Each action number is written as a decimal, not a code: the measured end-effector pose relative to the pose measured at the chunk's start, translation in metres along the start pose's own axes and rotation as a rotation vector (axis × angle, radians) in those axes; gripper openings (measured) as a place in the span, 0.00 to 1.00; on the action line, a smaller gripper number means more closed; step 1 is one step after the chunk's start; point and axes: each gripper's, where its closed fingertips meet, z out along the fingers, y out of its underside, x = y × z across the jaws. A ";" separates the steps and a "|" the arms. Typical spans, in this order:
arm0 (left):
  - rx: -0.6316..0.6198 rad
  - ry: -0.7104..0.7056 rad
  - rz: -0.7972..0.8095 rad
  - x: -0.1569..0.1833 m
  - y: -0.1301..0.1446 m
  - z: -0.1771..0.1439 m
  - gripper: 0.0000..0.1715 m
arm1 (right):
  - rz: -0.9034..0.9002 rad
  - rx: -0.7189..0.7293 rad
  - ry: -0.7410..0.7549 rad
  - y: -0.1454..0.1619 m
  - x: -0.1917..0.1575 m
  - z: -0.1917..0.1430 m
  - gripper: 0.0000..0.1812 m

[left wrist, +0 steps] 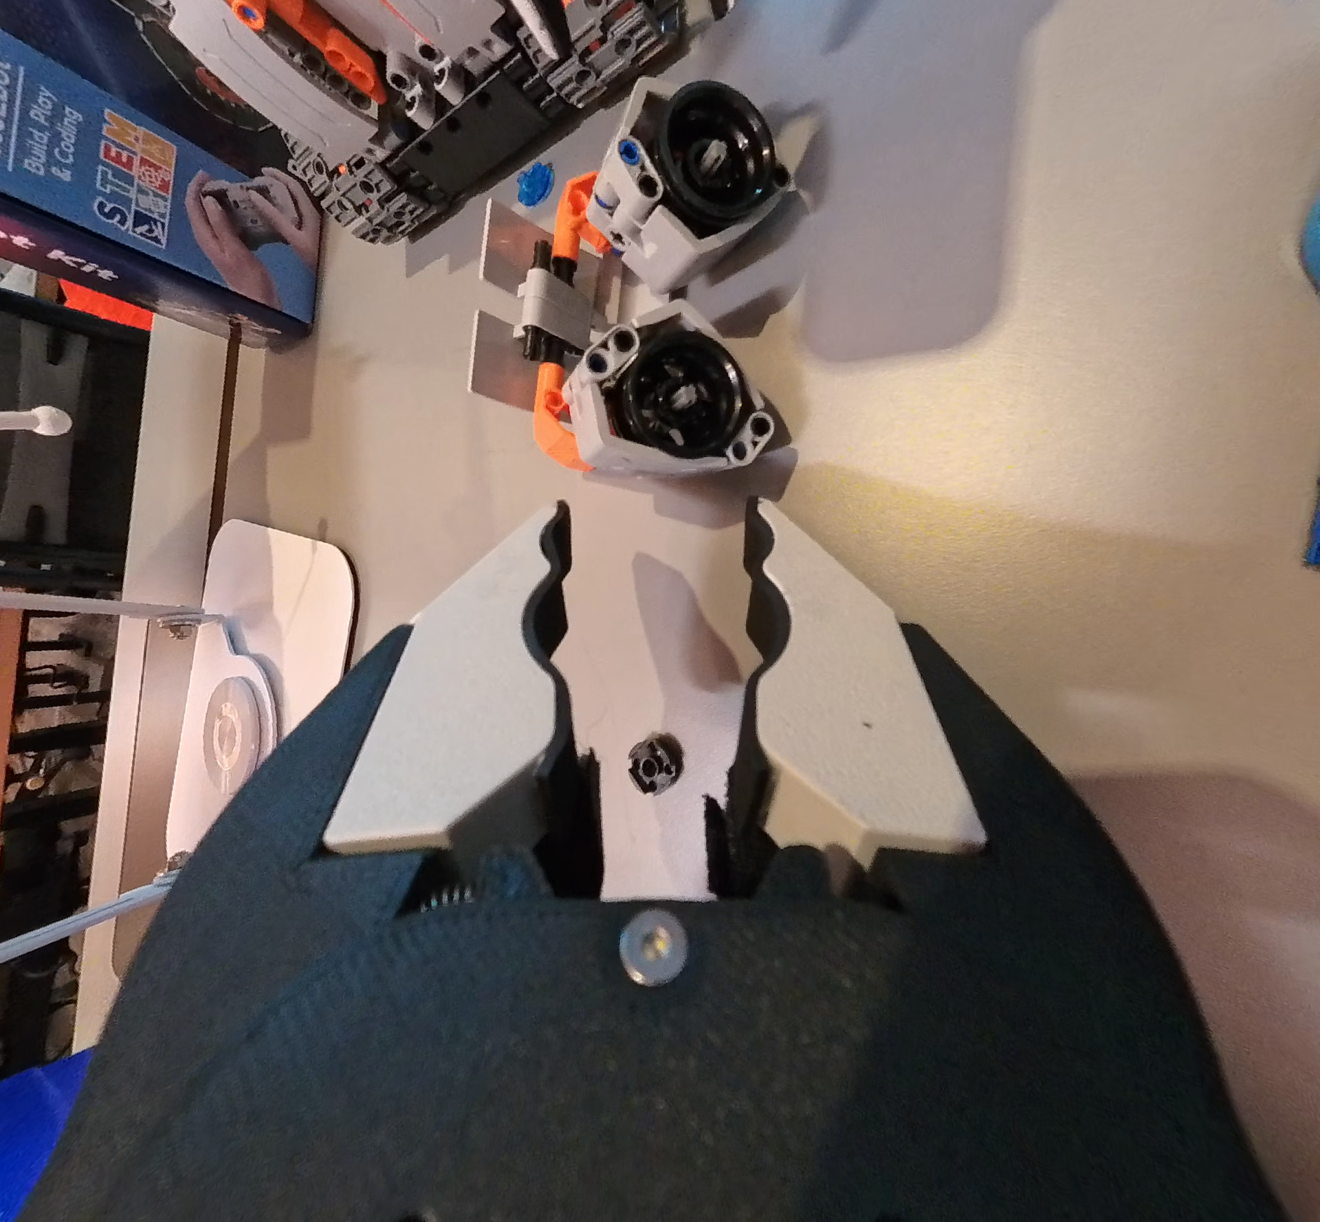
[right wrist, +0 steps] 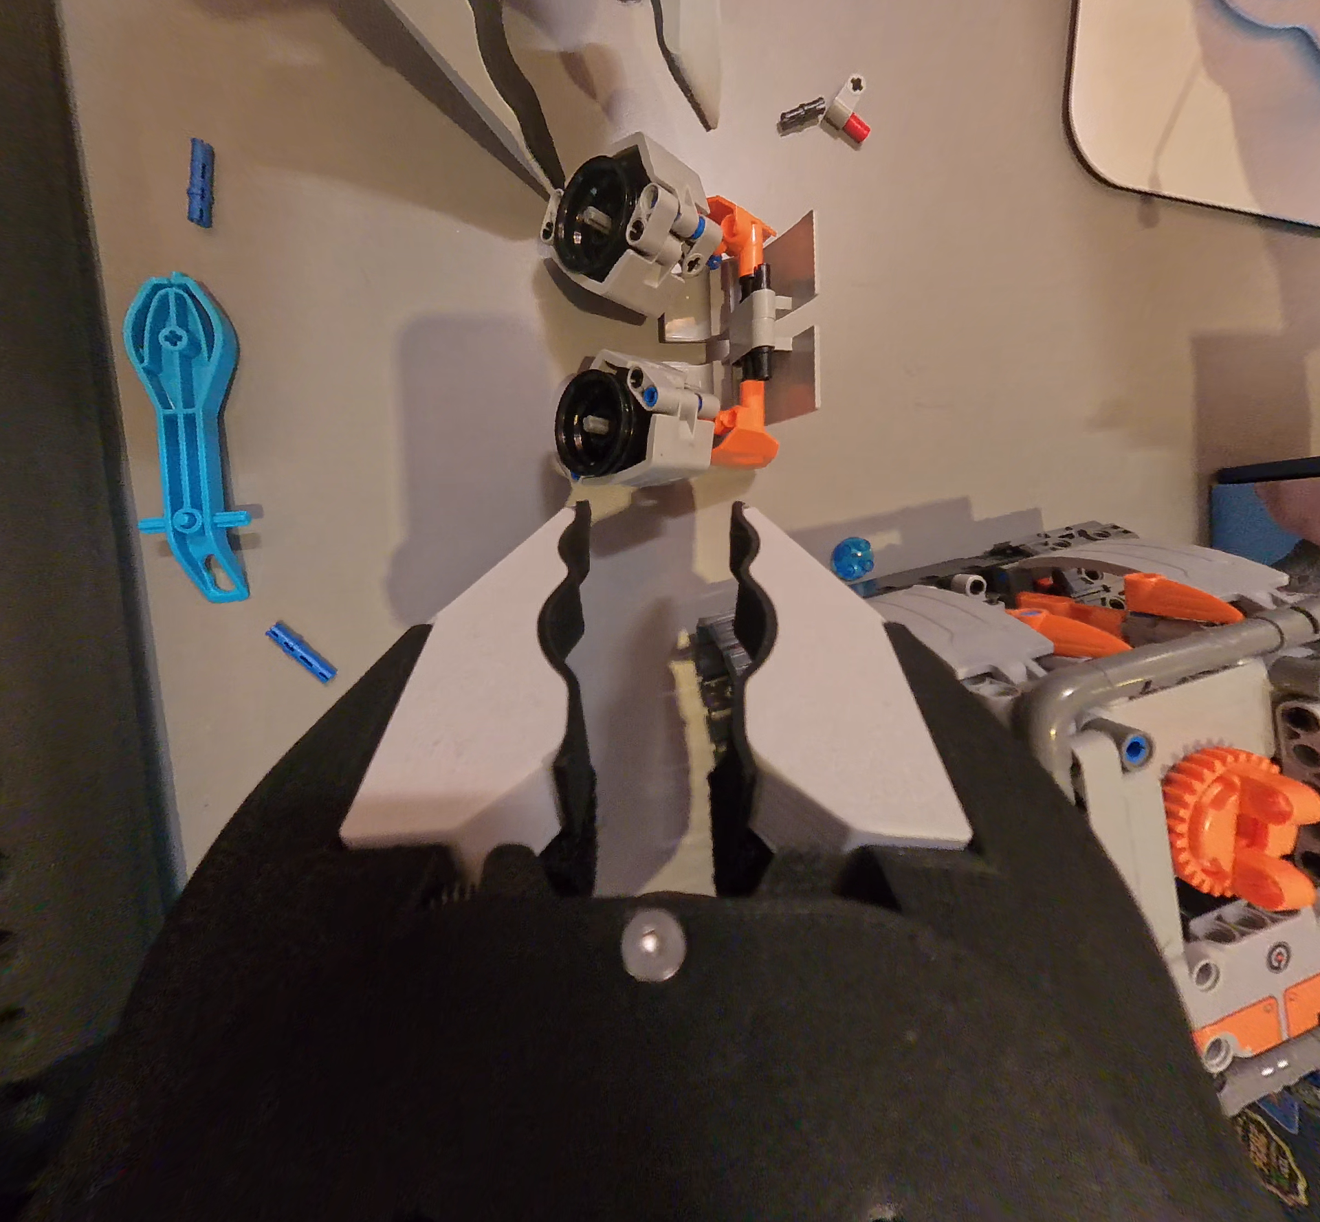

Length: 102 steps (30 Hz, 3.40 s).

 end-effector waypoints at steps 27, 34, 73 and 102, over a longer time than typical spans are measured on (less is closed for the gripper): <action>0.039 0.010 -0.009 0.002 -0.009 0.008 0.30 | 0.060 0.011 -0.035 -0.008 -0.003 0.021 0.21; 0.080 -0.042 -0.018 -0.010 -0.020 -0.006 0.32 | 0.122 0.024 -0.058 -0.007 -0.002 0.015 0.20; -0.042 -0.292 -0.022 -0.034 -0.006 -0.089 0.35 | 0.114 0.107 -0.145 -0.011 -0.014 -0.005 0.20; -0.087 -0.056 -0.214 -0.045 0.036 -0.173 0.22 | 0.005 0.258 0.042 -0.076 -0.018 -0.006 0.12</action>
